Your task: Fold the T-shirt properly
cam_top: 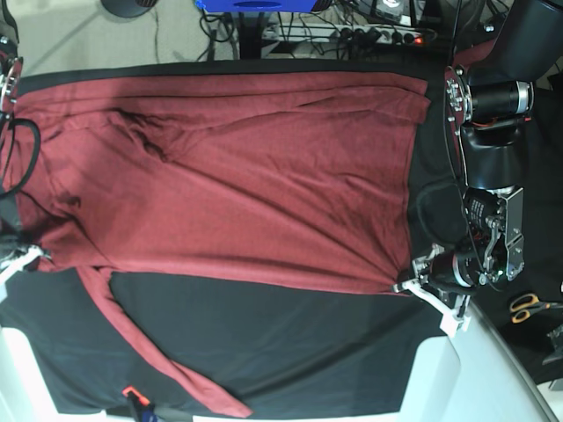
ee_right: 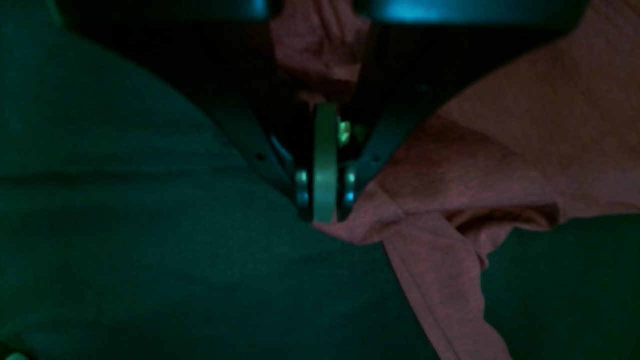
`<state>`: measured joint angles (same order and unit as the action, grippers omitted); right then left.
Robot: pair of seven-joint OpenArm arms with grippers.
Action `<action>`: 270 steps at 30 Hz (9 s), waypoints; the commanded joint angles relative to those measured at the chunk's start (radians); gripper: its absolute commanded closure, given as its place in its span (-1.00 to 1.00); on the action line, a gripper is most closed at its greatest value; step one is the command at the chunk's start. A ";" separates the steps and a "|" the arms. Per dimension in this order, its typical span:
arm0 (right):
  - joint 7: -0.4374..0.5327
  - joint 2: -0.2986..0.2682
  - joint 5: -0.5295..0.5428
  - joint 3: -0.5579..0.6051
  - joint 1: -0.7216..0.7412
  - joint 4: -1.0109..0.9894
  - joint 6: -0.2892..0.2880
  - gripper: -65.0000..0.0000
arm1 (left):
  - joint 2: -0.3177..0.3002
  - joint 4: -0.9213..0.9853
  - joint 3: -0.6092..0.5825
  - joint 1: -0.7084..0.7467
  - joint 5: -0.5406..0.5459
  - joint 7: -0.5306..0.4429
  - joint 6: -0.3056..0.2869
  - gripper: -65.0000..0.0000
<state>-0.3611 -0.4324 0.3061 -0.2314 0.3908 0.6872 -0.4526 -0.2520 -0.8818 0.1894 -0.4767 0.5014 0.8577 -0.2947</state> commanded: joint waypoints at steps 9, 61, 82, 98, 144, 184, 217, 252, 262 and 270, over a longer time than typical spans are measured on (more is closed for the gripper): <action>0.181 -0.026 0.008 0.102 0.044 0.013 0.001 1.00 | -0.011 -0.078 0.003 -0.027 0.012 -0.013 -0.004 1.00; 0.096 -0.023 0.012 0.069 -0.181 0.159 0.153 1.00 | 0.016 -0.480 0.003 0.335 0.012 0.179 -0.002 1.00; -0.028 -0.019 0.015 -0.059 -0.385 0.400 0.154 1.00 | -0.020 -0.632 0.003 0.438 0.012 0.231 -0.004 1.00; -0.112 0.020 0.011 -0.128 -0.491 0.532 0.153 1.00 | -0.033 -0.755 0.081 0.576 0.012 0.282 -0.005 1.00; -0.112 0.060 0.009 -0.260 -0.616 0.605 0.154 1.00 | -0.033 -0.860 0.081 0.764 0.012 0.278 -0.005 1.00; -0.301 0.097 0.011 -0.290 -0.528 0.760 0.151 0.21 | 0.023 -0.857 0.078 0.804 0.001 0.249 -0.004 1.00; 0.144 0.054 0.009 0.326 0.221 -0.294 0.151 0.21 | -0.017 -0.862 0.476 0.824 0.010 0.249 -0.005 -0.81; -0.209 0.129 0.011 0.152 -0.102 0.398 0.156 1.00 | 0.009 -0.853 0.514 0.835 0.007 0.248 -0.117 -0.81; -0.471 0.264 0.011 0.034 -0.396 0.903 0.156 1.00 | 0.009 -0.837 0.508 0.813 0.007 0.249 -0.117 -0.81; -0.479 0.335 0.011 0.034 -0.606 1.075 0.156 1.00 | 0.003 -0.802 0.508 0.812 0.009 0.245 -0.117 -0.81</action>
<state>-0.8570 -0.0937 0.3065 -0.1940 -0.2287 1.7443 -0.2947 -0.2329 -1.6684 0.6922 0.3351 0.5014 1.1137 -0.4118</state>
